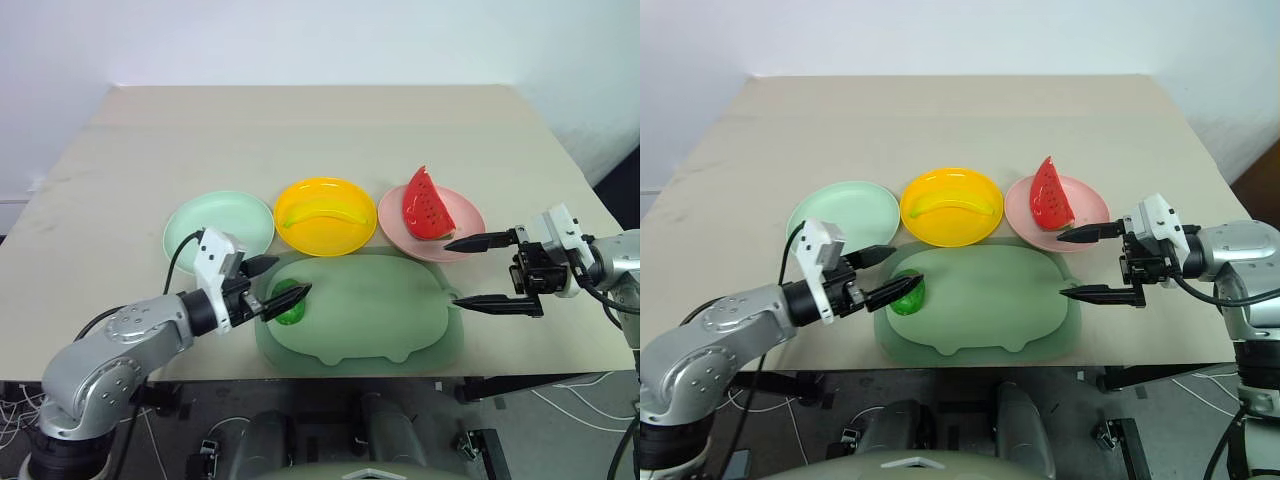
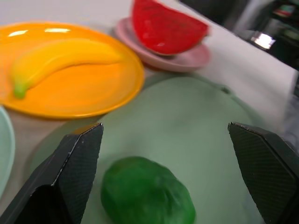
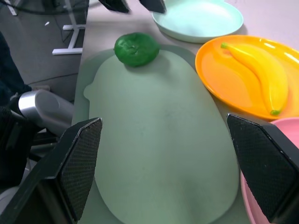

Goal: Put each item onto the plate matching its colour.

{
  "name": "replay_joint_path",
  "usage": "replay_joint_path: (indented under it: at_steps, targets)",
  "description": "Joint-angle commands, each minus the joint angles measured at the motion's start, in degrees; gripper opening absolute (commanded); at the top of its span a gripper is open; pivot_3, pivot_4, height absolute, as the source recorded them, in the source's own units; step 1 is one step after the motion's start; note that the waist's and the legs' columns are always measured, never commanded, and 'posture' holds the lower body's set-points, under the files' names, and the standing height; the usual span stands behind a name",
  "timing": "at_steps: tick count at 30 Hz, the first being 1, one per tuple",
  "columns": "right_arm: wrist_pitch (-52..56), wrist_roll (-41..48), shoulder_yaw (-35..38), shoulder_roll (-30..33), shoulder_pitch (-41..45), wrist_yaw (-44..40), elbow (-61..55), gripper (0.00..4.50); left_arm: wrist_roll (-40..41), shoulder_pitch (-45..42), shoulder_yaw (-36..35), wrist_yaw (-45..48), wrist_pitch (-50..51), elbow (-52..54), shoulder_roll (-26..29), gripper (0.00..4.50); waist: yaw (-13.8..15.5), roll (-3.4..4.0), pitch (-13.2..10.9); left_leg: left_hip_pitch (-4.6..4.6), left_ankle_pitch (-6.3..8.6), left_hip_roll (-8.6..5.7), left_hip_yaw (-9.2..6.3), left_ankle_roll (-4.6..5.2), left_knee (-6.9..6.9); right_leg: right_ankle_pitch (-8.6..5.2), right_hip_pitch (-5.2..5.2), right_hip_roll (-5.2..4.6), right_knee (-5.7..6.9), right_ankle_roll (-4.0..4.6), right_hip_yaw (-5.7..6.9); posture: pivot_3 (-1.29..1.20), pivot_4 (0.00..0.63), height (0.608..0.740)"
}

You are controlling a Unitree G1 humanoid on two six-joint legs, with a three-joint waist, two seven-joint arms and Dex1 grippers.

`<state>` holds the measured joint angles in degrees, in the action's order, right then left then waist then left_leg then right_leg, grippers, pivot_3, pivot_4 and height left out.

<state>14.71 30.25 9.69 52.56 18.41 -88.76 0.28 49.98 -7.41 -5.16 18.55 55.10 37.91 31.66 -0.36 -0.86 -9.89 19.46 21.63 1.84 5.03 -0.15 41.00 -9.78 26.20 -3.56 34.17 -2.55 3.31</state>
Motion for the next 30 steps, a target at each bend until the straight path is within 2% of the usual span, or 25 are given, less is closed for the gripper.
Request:
replay_joint_path:
  at_steps: [1,8,17,20,23,27,30]
  targets:
    - [0.1,1.5,0.8,-0.5,-0.3,1.3,-2.2,4.47,-0.7,-2.0,2.4,-7.3,5.4,3.2,-1.3,4.50,0.0,0.00,0.0,0.00,-0.01,0.00,0.00,-0.01,0.00,0.00,0.00,0.01,0.00,0.00,0.00,0.00,0.150,0.736]
    - [0.6,2.1,0.3,-1.3,-0.7,3.2,-3.9,4.47,-1.8,-3.6,6.4,-14.7,13.0,3.8,-4.6,4.50,0.0,0.00,0.0,0.00,-0.05,-0.01,-0.01,-0.09,0.00,-0.01,-0.01,0.02,-0.01,0.02,-0.01,0.00,0.150,0.736]
    - [0.5,1.9,-0.1,-2.2,-1.2,4.6,-4.6,4.47,-3.4,-6.4,6.2,-19.5,22.0,3.1,-6.9,4.50,0.1,0.00,0.0,0.00,-0.05,-0.04,-0.02,-0.09,0.01,-0.05,-0.01,0.02,-0.01,0.08,-0.02,0.00,0.150,0.736]
    - [0.6,2.1,-0.1,-2.4,-1.2,5.2,-4.9,4.50,-3.5,-7.2,6.1,-19.1,25.1,2.6,-7.0,3.89,0.1,0.00,0.0,0.00,-0.06,-0.04,-0.02,-0.10,0.01,-0.05,-0.02,0.02,-0.01,0.08,-0.02,0.00,0.150,0.736]
    - [0.5,2.1,-0.2,-2.6,-1.1,5.3,-4.8,4.50,-3.9,-7.5,5.6,-19.4,27.4,2.7,-7.9,2.96,0.1,0.00,0.0,-0.01,-0.07,-0.04,-0.03,-0.13,0.00,-0.06,-0.03,0.02,-0.01,0.08,-0.02,0.00,0.150,0.736]
    - [0.3,1.9,-0.4,-2.8,-0.7,5.6,-4.4,4.50,-4.1,-9.0,4.3,-18.4,27.9,2.2,-8.7,2.84,0.1,0.00,0.0,-0.01,-0.07,-0.04,-0.05,-0.11,0.01,-0.11,-0.05,0.02,-0.01,0.16,-0.02,0.00,0.150,0.736]
    - [0.1,1.7,-0.7,-3.1,-0.3,5.9,-4.2,4.50,-5.1,-11.3,2.7,-15.5,23.8,0.8,-7.3,2.84,0.1,-0.01,0.0,-0.01,-0.08,-0.05,-0.05,-0.13,0.01,-0.11,-0.04,0.02,-0.01,0.16,-0.02,0.00,0.150,0.736]
